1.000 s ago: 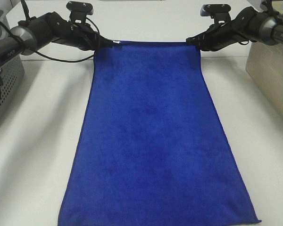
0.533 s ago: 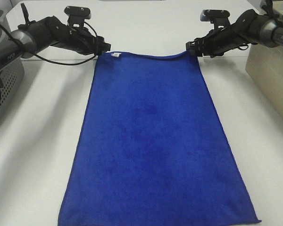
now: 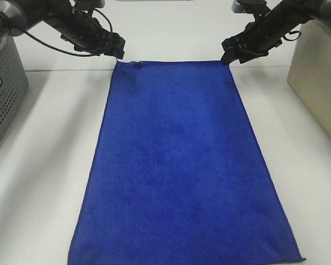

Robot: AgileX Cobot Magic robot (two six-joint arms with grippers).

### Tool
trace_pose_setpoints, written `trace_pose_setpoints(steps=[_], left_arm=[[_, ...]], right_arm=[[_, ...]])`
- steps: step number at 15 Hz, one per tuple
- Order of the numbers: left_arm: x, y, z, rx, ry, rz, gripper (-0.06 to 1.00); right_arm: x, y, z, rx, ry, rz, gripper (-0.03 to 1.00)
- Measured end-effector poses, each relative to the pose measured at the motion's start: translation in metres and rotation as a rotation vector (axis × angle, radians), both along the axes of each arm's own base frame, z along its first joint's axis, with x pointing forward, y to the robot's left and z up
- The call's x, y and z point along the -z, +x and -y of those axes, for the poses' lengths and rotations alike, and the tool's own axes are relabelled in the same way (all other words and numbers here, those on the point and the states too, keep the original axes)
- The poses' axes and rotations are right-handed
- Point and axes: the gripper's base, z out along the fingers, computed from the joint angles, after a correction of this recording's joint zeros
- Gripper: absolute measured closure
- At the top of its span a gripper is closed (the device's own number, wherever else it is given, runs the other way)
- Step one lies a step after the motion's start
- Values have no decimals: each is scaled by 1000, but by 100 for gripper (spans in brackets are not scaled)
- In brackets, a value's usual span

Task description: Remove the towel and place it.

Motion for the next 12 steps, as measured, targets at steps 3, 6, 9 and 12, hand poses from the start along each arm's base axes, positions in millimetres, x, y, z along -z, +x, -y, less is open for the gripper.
trace_pose_setpoints(steps=[3,6,9,12], left_arm=[[-39,-24,-7,-18,56,-171,26],[-99,-44,-14,-43,75,-142,18],[-160,-60,-36,-152,114,-27,17],[-215,-83,-102,-334,117,54,17]], right_arm=[[-52,-27,-1,-28,17,-133,37],[-122,-51,6,100,13,-104,24],[-198,-82,22,239,-75,40,21],[-245,-125,62,398,-109,97,21]])
